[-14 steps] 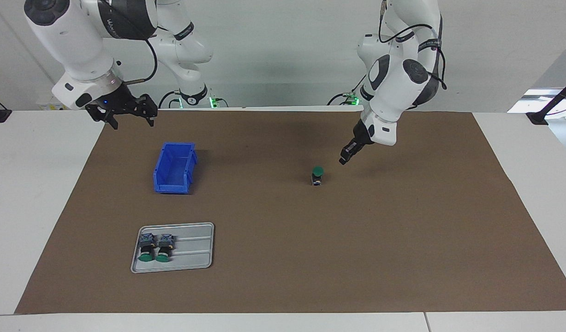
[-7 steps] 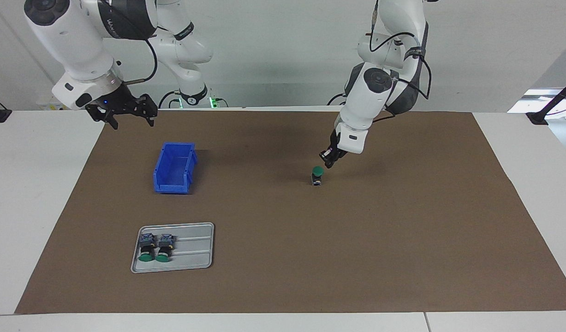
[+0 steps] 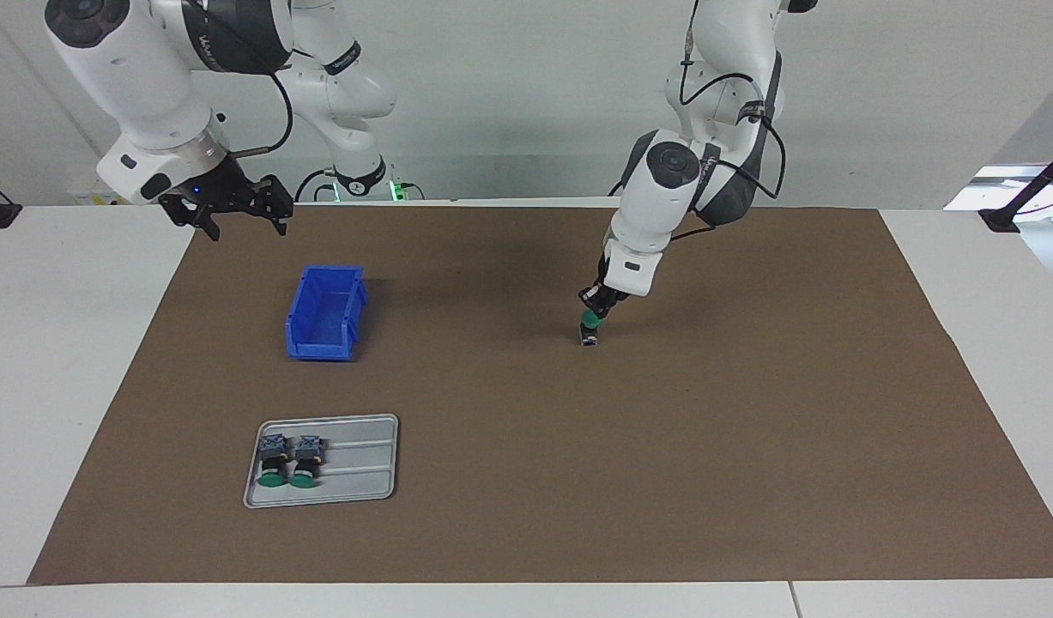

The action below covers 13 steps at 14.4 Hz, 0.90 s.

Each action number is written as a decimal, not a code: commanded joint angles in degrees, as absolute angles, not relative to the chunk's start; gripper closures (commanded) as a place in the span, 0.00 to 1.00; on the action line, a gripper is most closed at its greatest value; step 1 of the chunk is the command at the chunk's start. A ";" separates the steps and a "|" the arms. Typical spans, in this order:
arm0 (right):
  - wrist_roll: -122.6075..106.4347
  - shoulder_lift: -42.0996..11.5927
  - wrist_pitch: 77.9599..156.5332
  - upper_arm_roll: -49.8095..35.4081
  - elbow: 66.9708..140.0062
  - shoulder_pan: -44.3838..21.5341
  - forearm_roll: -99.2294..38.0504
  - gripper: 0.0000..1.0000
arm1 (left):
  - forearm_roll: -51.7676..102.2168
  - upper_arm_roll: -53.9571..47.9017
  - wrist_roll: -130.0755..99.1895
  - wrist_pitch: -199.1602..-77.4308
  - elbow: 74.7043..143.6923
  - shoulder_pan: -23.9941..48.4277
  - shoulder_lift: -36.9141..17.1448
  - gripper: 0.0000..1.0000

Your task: Place and press button with both arms

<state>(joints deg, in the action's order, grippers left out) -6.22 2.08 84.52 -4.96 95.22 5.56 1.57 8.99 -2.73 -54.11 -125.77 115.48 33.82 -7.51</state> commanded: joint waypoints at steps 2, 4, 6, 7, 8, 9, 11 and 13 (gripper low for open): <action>-7.47 3.16 84.20 -5.19 96.33 5.80 1.23 0.01 | 7.47 -2.37 -55.81 -126.39 114.87 35.77 -8.61 0.97; -7.47 3.08 84.20 -5.19 96.33 5.80 1.23 0.01 | 7.47 -2.37 -55.72 -126.30 115.92 36.30 -8.35 0.97; -7.47 3.08 84.20 -5.19 96.33 5.80 1.23 0.01 | 7.47 -2.29 -55.11 -126.39 116.28 36.21 -8.52 0.97; -7.47 3.08 84.20 -5.19 96.33 5.80 1.23 0.01 | 7.47 -2.29 -55.02 -126.65 116.45 35.95 -8.53 0.97; -7.47 3.08 84.20 -5.19 96.33 5.80 1.23 0.01 | 7.47 -2.29 -55.11 -126.74 116.89 35.95 -8.35 0.97; -7.47 3.08 84.20 -5.19 96.33 5.80 1.23 0.01 | 7.47 -2.29 -55.02 -127.09 117.85 36.12 -8.18 0.97; -7.47 3.08 84.20 -5.19 96.33 5.80 1.23 0.01 | 7.47 -2.29 -54.84 -128.31 118.91 35.86 -8.00 0.97; -7.47 3.08 84.20 -5.19 96.33 5.80 1.23 0.01 | 7.47 -2.37 -54.84 -128.85 119.53 36.04 -8.26 0.97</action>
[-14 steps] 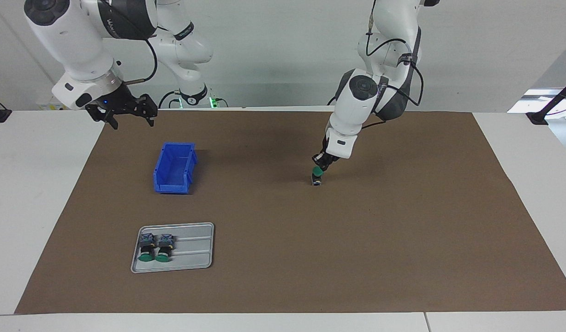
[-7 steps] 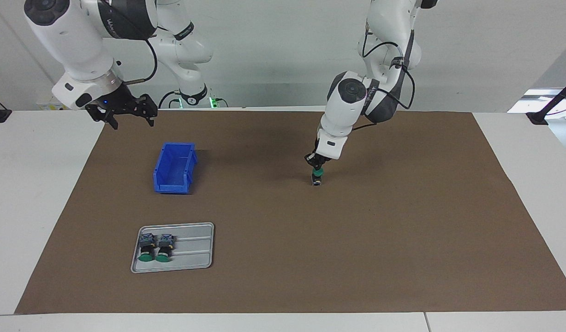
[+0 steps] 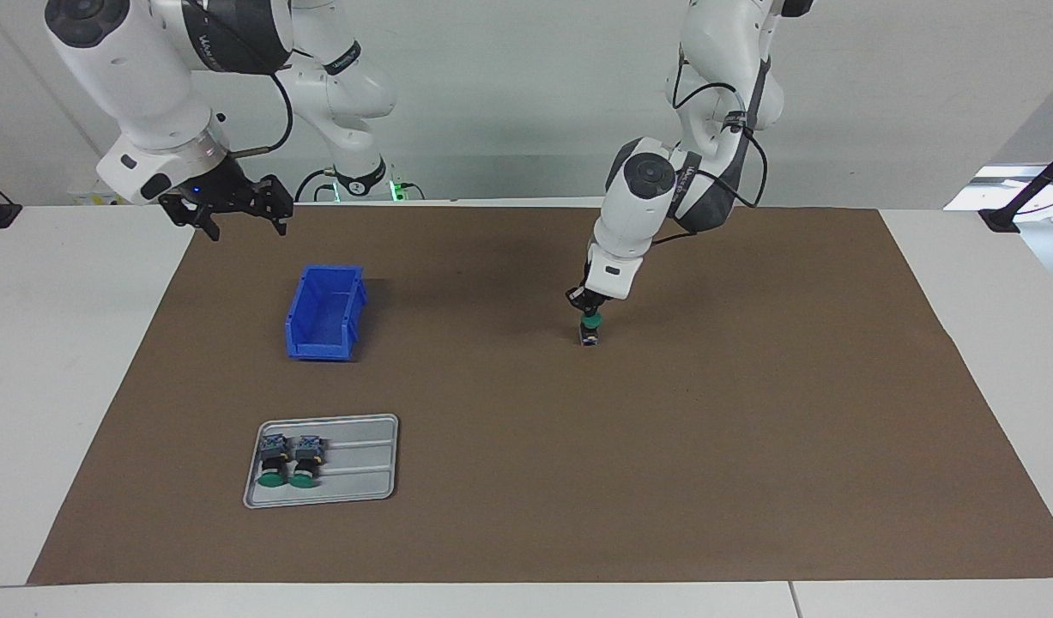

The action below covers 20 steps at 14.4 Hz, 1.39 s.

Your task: Place and press button with both arms

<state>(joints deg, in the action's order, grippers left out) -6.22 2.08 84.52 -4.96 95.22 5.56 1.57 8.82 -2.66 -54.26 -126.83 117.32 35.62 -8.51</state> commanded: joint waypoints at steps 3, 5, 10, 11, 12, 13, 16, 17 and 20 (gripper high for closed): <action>-7.47 3.08 84.20 -5.19 96.33 5.80 1.23 0.01 | 7.47 -2.37 -54.76 -131.03 120.84 36.21 -8.26 0.97; -7.47 3.08 84.20 -5.19 96.33 5.80 1.23 0.01 | 7.47 -2.37 -54.67 -132.10 121.02 36.21 -8.88 0.98; -7.47 3.16 84.02 -5.19 96.33 5.80 1.23 0.01 | 7.47 -2.20 -54.58 -128.43 118.58 35.60 -7.92 0.98; -7.47 3.16 84.02 -5.19 96.33 5.80 1.23 0.01 | 7.47 -2.02 -54.49 -125.36 115.95 34.64 -6.87 0.98; -7.47 3.34 84.02 -5.19 96.33 5.80 1.23 0.01 | 7.47 -1.93 -54.14 -123.07 114.36 34.02 -6.42 0.97; -7.38 3.25 84.02 -5.19 96.33 5.80 1.23 0.01 | 7.47 -1.85 -54.14 -121.74 113.39 33.84 -5.81 0.97; -7.38 3.34 83.41 -5.19 96.33 5.80 1.23 0.01 | 7.47 -1.76 -53.88 -117.96 110.40 31.39 -4.93 0.70; -7.12 3.25 82.97 -5.27 96.07 5.71 0.53 0.01 | 7.47 -1.84 -53.53 -117.34 110.22 29.03 -4.40 0.54; -0.13 2.72 85.42 -6.06 95.36 0.55 -3.77 0.01 | 6.95 -1.67 -48.80 -115.15 110.04 23.31 -2.64 0.00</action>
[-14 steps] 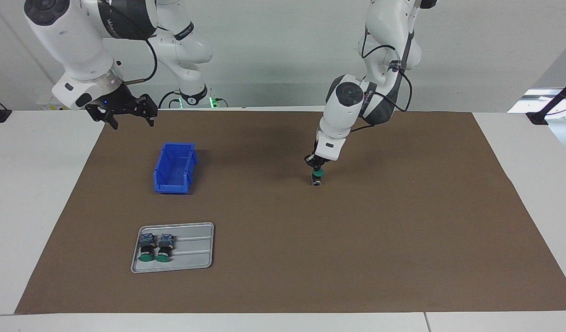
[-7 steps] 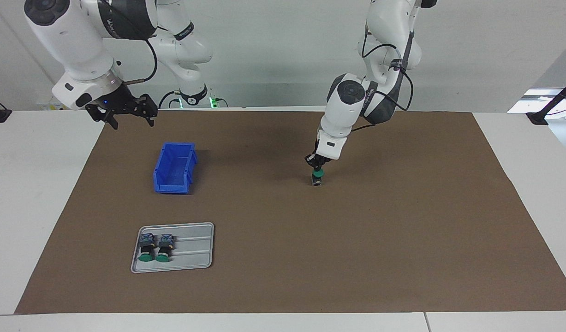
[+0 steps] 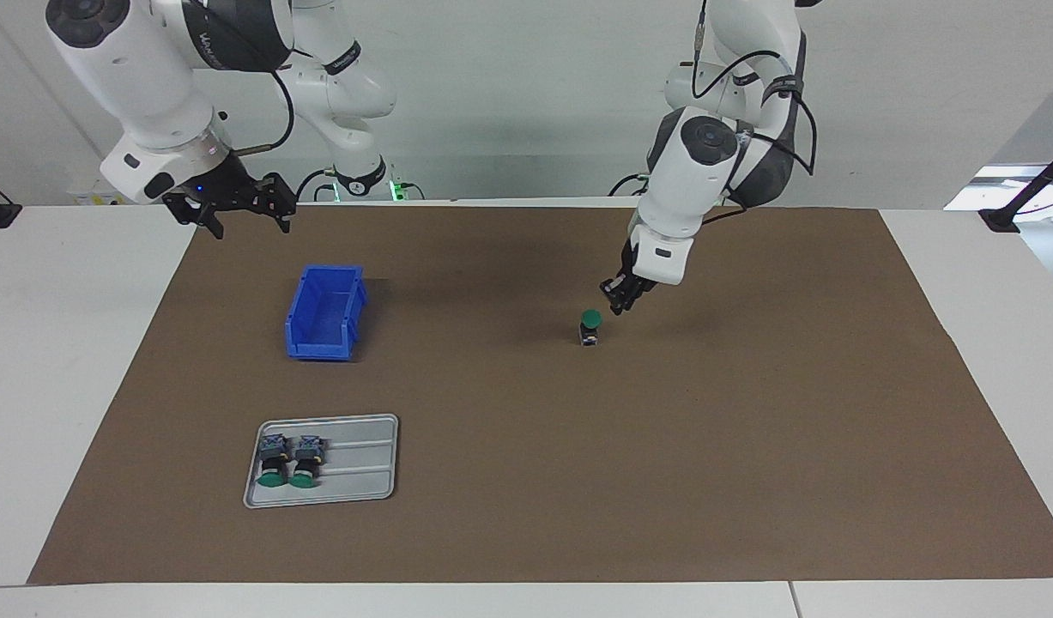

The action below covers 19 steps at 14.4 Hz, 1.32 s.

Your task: Place and press button with both arms

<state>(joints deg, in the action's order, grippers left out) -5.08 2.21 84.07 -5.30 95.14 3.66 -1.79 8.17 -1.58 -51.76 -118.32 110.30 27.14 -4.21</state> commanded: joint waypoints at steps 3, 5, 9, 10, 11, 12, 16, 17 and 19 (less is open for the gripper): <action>14.54 0.80 91.39 -6.06 95.45 -10.60 -4.57 0.01 | 5.71 -1.67 -40.99 -109.45 107.32 16.63 -1.93 0.00; 24.39 -2.53 96.74 -6.06 95.01 -16.93 -6.50 0.01 | 4.93 -1.41 -32.39 -106.01 106.88 11.37 -0.97 0.00; 40.30 -15.86 100.54 -5.98 84.33 -30.03 -3.53 0.01 | -1.13 -1.41 -21.38 -97.41 102.67 5.98 -0.35 0.00; 44.17 -19.48 102.37 -5.98 81.85 -32.76 -1.60 0.01 | -1.66 -1.32 -19.36 -94.69 100.83 5.19 -0.35 0.00; 47.60 -21.86 105.96 -5.98 81.57 -35.05 -1.15 0.01 | -2.63 -1.32 -17.07 -92.22 99.07 4.23 -0.35 0.00; 49.90 -24.67 109.39 -5.98 81.56 -37.50 -0.10 0.01 | -2.98 -1.32 -14.18 -89.85 96.88 3.70 -0.44 0.00; 50.71 -31.98 117.32 -5.98 81.74 -40.33 8.33 0.01 | -3.16 -0.97 -11.26 -81.50 90.99 2.37 -0.53 0.00; 50.63 -32.51 119.42 -6.06 82.52 -40.78 10.18 0.01 | -3.25 -1.05 -11.08 -79.04 89.31 2.37 -1.05 0.00; 50.45 -32.69 123.12 -6.06 85.07 -40.69 10.37 0.01 | -3.25 -1.05 -10.46 -78.49 89.56 2.37 -0.97 0.00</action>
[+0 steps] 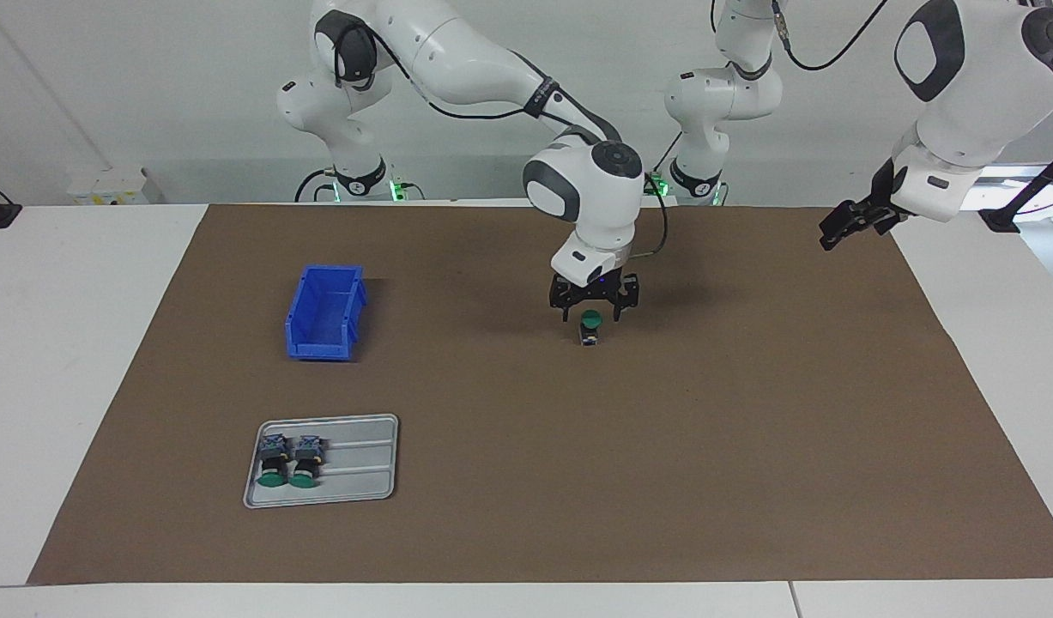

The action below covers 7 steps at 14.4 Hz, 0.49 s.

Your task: Place and press button with both arms

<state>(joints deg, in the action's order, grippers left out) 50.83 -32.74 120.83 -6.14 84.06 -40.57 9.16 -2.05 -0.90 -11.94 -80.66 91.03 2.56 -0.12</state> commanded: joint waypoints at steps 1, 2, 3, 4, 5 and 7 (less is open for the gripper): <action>50.36 -32.87 126.18 -6.15 87.08 -40.69 10.02 0.01 | -3.34 -0.97 -8.37 -78.66 90.43 2.29 -0.62 0.00; 50.36 -33.13 127.86 -6.15 88.58 -40.87 9.93 0.01 | -3.95 -0.97 -6.52 -79.27 90.70 2.02 -0.53 0.00; 50.27 -34.53 128.05 -6.24 88.77 -41.39 10.02 0.01 | -4.04 -0.97 -6.33 -79.36 90.62 1.59 -0.61 0.00; 50.19 -35.06 127.97 -6.24 88.77 -41.57 10.02 0.01 | -4.04 -0.97 -6.07 -79.97 90.44 1.50 -0.79 0.00; 49.66 -35.07 127.36 -6.24 88.77 -41.66 10.02 0.01 | -4.04 -1.05 -4.76 -82.85 90.79 1.49 -0.70 0.00; 48.96 -35.07 127.18 -6.42 88.95 -41.66 9.93 0.13 | -4.04 -0.97 -0.46 -83.59 90.79 0.97 -0.79 0.00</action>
<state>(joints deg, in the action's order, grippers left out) 50.19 -35.53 126.76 -6.18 88.41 -41.90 9.25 -3.12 -0.85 -4.10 -82.53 91.00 1.71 -0.65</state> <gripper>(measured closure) 0.022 0.000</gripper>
